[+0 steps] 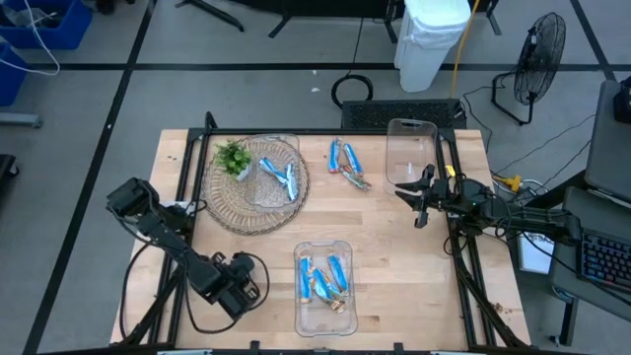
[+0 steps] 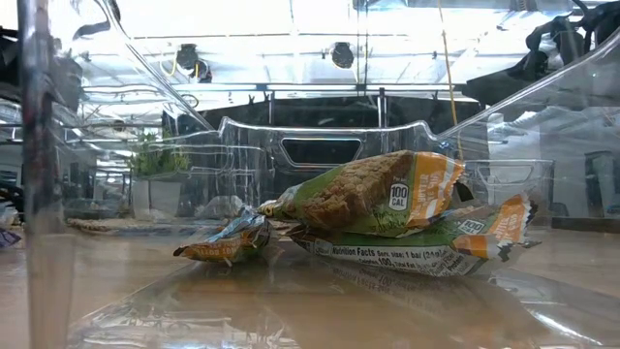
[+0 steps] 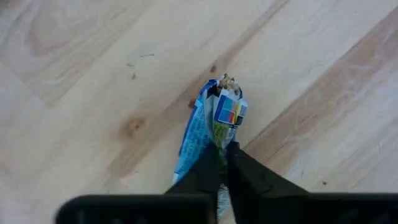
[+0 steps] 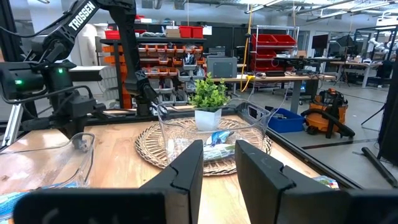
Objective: Pick and place Granola Bars by type
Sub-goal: Put the blue granola bar into the top left transparent bin
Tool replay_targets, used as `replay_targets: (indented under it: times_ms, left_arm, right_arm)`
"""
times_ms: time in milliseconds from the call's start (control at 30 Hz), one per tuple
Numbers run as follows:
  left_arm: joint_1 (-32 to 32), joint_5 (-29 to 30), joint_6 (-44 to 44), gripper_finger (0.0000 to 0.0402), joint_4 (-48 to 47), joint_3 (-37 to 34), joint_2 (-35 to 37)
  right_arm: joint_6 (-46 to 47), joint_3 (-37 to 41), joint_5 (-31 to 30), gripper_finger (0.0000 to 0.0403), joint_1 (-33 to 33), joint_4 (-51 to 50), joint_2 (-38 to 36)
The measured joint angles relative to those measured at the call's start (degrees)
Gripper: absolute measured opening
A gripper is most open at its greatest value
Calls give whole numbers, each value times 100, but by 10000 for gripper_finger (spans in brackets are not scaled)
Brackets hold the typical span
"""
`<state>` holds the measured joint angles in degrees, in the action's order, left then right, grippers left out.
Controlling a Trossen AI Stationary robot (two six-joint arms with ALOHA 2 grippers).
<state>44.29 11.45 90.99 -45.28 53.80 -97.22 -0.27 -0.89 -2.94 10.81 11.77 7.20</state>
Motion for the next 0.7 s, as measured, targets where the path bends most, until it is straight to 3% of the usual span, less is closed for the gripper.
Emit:
replay_targets:
  times_ms: [200,400,700]
  left_arm:
    - [-110,536,-404,4,14,53,36]
    - [-366,1121,-1450,2,-438,688,163]
    - [-617,3040,-3709,1,-1165,2183,621]
  right_arm:
    - [2,2,0,84,-2,0,0]
    - [0,2,0,84,-1,-2,0]
    - [1,0,0,84,-2,14,-2]
